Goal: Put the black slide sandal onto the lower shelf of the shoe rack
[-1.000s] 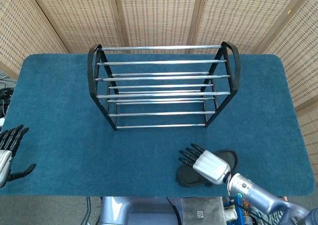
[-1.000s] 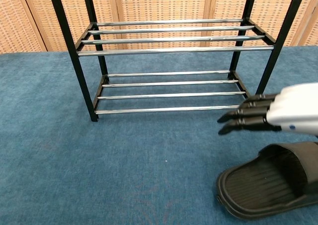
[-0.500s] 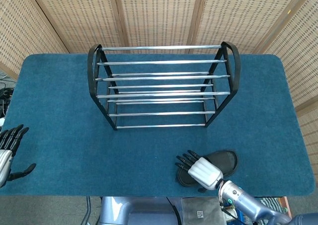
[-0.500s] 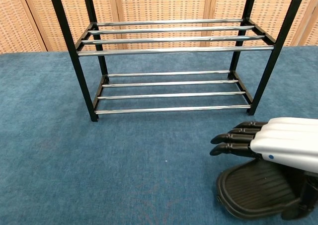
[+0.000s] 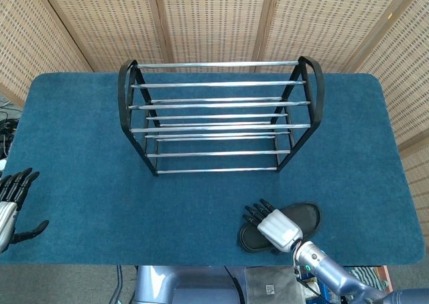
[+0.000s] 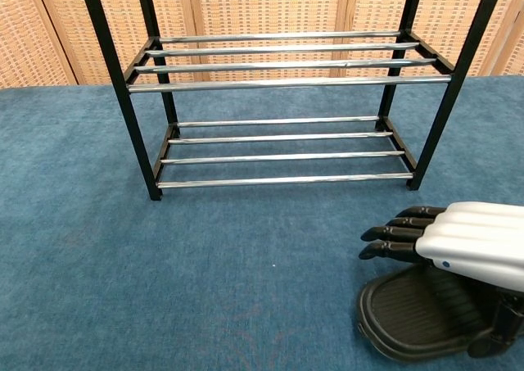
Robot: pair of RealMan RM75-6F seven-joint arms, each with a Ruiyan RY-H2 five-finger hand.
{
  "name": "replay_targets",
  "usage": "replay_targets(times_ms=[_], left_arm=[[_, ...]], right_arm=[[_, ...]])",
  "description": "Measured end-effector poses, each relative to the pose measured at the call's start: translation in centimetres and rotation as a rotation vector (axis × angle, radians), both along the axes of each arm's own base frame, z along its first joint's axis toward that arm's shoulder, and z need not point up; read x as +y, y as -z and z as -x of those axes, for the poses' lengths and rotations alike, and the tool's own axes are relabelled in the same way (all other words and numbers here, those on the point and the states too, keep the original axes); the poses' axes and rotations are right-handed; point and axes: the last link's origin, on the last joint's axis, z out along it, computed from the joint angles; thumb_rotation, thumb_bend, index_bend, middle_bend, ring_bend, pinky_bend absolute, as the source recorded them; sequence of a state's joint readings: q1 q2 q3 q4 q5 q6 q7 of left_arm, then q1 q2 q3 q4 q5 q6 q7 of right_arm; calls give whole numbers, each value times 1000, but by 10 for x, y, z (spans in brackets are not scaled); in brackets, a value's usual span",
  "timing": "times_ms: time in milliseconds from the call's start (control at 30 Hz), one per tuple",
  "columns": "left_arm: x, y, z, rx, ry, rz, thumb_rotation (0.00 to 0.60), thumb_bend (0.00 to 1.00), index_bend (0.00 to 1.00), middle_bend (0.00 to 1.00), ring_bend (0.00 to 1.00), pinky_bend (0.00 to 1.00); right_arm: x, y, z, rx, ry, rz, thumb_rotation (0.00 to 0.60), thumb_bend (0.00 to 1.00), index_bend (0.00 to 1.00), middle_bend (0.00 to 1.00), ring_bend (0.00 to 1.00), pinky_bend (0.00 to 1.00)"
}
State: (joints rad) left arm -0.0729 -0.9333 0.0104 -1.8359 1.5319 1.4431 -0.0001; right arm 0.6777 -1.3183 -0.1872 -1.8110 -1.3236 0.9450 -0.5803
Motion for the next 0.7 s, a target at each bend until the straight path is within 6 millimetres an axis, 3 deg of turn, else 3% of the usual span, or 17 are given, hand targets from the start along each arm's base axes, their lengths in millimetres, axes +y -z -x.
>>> replay_targets(times_ms=[700], left_arm=[[0,0,1,2,-2,2,600,239,0,0,0,0]], right_arm=[[-2,17,5,61,8,-3,600,0,0,0,0,0]])
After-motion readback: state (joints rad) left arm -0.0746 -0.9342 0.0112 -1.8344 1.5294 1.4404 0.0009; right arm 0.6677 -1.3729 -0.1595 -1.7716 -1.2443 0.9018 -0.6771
